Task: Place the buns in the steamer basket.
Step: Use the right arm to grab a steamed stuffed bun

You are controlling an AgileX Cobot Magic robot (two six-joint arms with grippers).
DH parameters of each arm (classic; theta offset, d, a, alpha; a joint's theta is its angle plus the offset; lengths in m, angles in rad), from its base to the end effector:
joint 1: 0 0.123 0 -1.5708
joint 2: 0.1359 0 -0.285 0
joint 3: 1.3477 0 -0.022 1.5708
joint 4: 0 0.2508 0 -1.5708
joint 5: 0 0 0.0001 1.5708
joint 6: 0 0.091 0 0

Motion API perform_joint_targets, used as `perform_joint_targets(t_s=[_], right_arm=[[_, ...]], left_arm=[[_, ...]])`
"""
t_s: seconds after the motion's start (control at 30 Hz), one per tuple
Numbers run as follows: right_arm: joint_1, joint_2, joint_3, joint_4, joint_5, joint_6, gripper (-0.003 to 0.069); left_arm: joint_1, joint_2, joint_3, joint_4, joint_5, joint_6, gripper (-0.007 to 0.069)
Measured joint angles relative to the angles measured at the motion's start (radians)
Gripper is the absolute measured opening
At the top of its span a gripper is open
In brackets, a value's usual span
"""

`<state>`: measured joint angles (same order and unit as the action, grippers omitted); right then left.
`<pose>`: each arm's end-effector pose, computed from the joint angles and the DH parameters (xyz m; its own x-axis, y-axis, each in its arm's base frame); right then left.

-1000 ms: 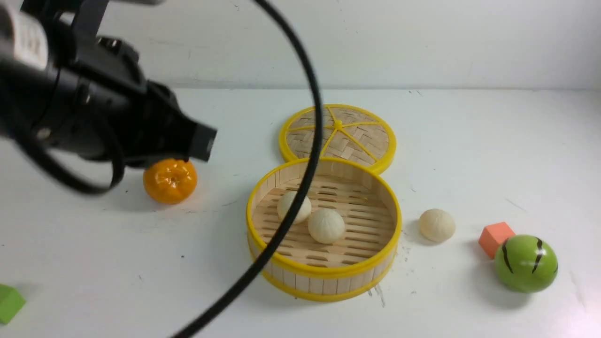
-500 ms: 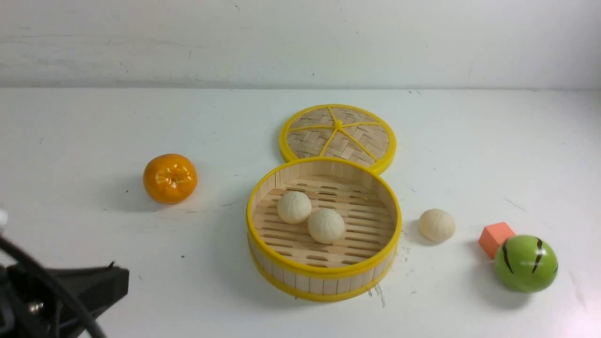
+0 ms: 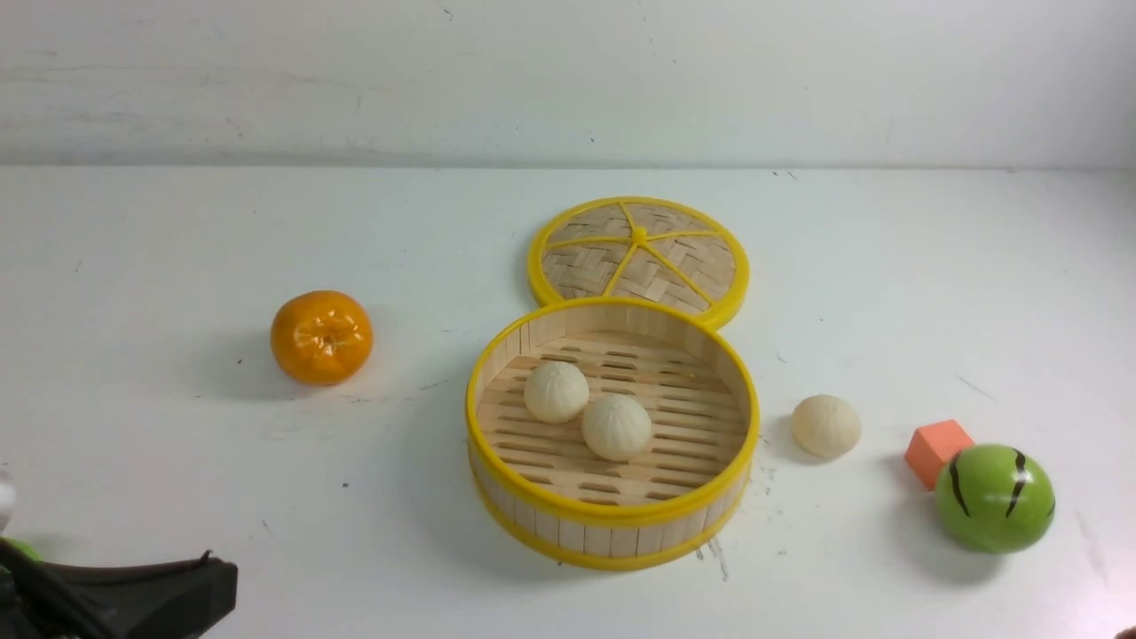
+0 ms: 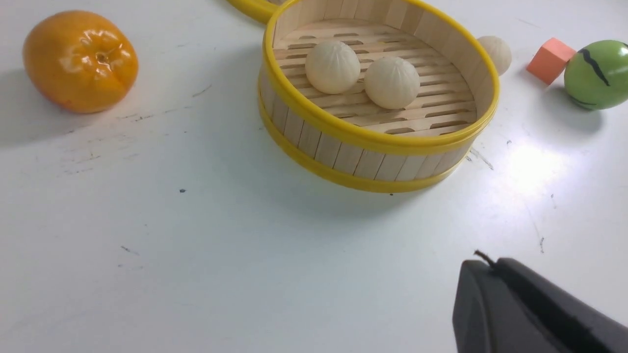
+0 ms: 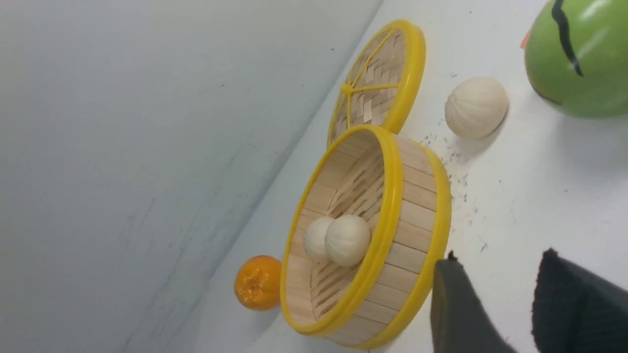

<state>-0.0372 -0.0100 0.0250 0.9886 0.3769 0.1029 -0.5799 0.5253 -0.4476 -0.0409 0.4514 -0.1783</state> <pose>0.0525 0.0261 0.1865 -0.3036 0.8409 -0.4481 -0.0086 0.4678 0.8838 0.0893 -0.0605 0.2834 -0.4691 0.0521 -0.8816 0.4721 0.8585 -0.2004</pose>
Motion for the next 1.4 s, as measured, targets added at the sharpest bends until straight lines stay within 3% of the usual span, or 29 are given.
perform_joint_targets(t_s=[0.13, 0.27, 0.33, 0.4, 0.5, 0.7, 0.93, 1.13, 1.27, 1.33, 1.37, 1.4], right_arm=[[0.000, 0.004, -0.040, -0.004, 0.021, -0.138, 0.0178], [0.000, 0.172, -0.251, -0.090, 0.107, -0.403, -0.0006], [0.000, 0.235, -0.314, -0.126, 0.149, -0.467, -0.0016], [0.007, 0.398, -0.485, -0.238, 0.288, -0.623, -0.0019], [0.018, 0.619, -0.693, -0.365, 0.477, -0.726, -0.0019], [0.071, 0.907, -0.946, -0.505, 0.616, -0.703, -0.0018], [0.226, 1.282, -1.257, -0.828, 0.749, -0.505, -0.0012], [0.250, 1.496, -1.354, -0.875, 0.732, -0.442, 0.0008], [0.250, 1.616, -1.366, -0.872, 0.688, -0.429, 0.0101], [0.250, 1.694, -1.366, -0.872, 0.626, -0.427, 0.0237], [0.250, 1.694, -1.366, -0.872, 0.621, -0.427, 0.0247], [0.250, 1.716, -1.367, -0.872, 0.591, -0.424, 0.0302]], left_arm=[[0.000, 0.000, 0.000, 0.000, 0.000, 0.000, -0.0013], [0.000, 0.000, 0.000, 0.000, 0.000, 0.000, -0.0013], [0.000, 0.000, 0.000, 0.000, 0.000, 0.000, -0.0013], [0.000, 0.000, 0.000, 0.000, 0.001, 0.000, -0.0013], [0.000, 0.000, 0.000, 0.000, 0.001, 0.000, -0.0013], [0.000, 0.000, 0.000, 0.000, 0.002, 0.000, -0.0013], [0.000, 0.000, 0.000, 0.000, 0.002, 0.000, -0.0004], [0.000, 0.000, 0.000, 0.000, 0.002, 0.000, 0.0000], [0.000, 0.000, 0.000, 0.000, 0.002, 0.000, 0.0004], [0.000, 0.000, 0.000, 0.000, 0.002, 0.000, 0.0004], [0.000, 0.000, 0.000, 0.000, 0.002, 0.000, 0.0004], [0.000, 0.000, 0.000, 0.000, 0.002, 0.000, 0.0004]])
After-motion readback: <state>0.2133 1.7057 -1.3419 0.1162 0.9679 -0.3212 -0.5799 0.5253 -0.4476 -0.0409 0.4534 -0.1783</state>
